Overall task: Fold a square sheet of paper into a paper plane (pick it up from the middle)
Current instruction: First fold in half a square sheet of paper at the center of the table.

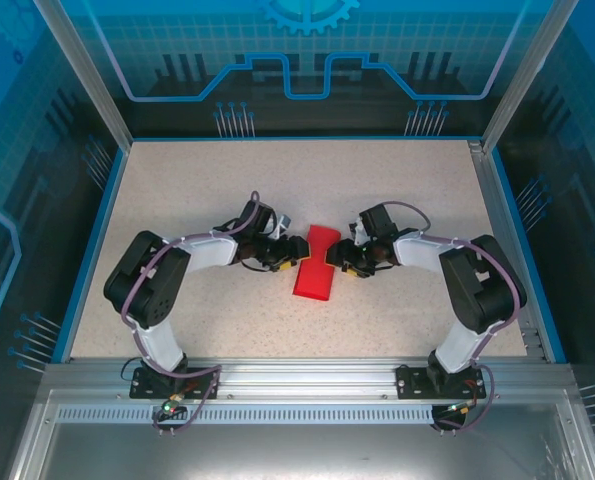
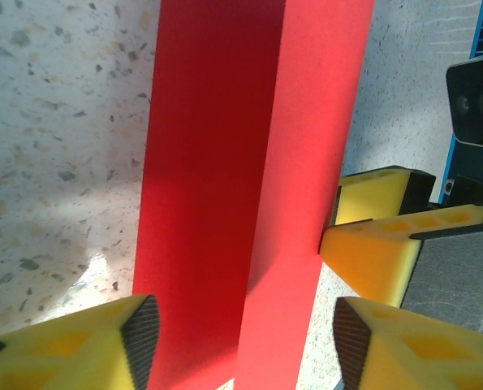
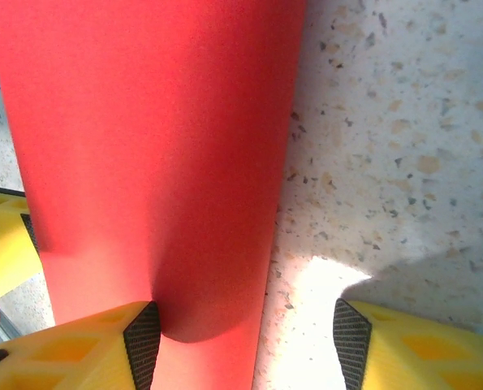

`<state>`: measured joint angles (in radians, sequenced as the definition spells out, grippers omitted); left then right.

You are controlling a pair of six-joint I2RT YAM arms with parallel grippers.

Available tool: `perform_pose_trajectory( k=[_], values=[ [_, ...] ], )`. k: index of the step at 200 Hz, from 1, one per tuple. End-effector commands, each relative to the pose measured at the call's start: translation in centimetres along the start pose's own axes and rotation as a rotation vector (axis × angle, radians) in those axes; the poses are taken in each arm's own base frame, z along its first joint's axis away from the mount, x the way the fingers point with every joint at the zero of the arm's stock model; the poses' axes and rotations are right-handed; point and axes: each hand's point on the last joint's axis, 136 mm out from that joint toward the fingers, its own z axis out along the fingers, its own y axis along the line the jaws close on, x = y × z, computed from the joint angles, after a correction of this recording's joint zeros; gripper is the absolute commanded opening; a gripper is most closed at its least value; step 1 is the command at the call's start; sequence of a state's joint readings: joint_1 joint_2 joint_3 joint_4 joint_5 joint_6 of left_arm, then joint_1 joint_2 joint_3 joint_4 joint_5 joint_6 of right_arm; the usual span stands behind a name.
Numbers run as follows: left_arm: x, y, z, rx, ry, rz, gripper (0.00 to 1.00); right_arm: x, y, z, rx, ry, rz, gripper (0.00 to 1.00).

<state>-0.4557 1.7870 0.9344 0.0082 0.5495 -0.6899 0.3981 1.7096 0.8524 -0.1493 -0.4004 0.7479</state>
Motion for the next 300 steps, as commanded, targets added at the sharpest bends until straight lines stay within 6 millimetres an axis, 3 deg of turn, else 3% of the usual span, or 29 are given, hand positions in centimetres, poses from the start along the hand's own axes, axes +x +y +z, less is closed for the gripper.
perform_pose_trajectory(
  k=[1, 78, 108, 141, 226, 274, 300],
  values=[
    [0.5, -1.2, 0.6, 0.037, 0.051, 0.026, 0.54, 0.3, -0.4, -0.6, 0.003, 0.008, 0.017, 0.62],
    [0.5, -1.5, 1.3, 0.055, 0.075, 0.034, 0.21, 0.3, -0.5, -0.6, 0.009, 0.004, 0.026, 0.62],
    [0.1, -1.3, 1.3, 0.022, 0.069, 0.067, 0.14, 0.1, 0.2, -1.3, -0.020, -0.025, 0.010, 0.61],
    [0.0, -1.0, 1.5, -0.002, 0.077, 0.084, 0.12, 0.1, 0.5, -1.8, -0.036, -0.051, 0.010, 0.52],
    [-0.1, -0.4, 1.9, -0.016, 0.087, 0.077, 0.14, 0.5, 0.8, 0.5, -0.001, 0.007, 0.011, 0.50],
    [-0.1, -0.3, 2.0, -0.023, 0.090, 0.077, 0.14, 0.9, 1.9, 0.2, -0.031, 0.002, -0.017, 0.54],
    [-0.3, -0.4, 2.0, -0.024, 0.088, 0.080, 0.14, 0.8, 1.4, 0.4, 0.000, -0.006, -0.011, 0.51]
  ],
)
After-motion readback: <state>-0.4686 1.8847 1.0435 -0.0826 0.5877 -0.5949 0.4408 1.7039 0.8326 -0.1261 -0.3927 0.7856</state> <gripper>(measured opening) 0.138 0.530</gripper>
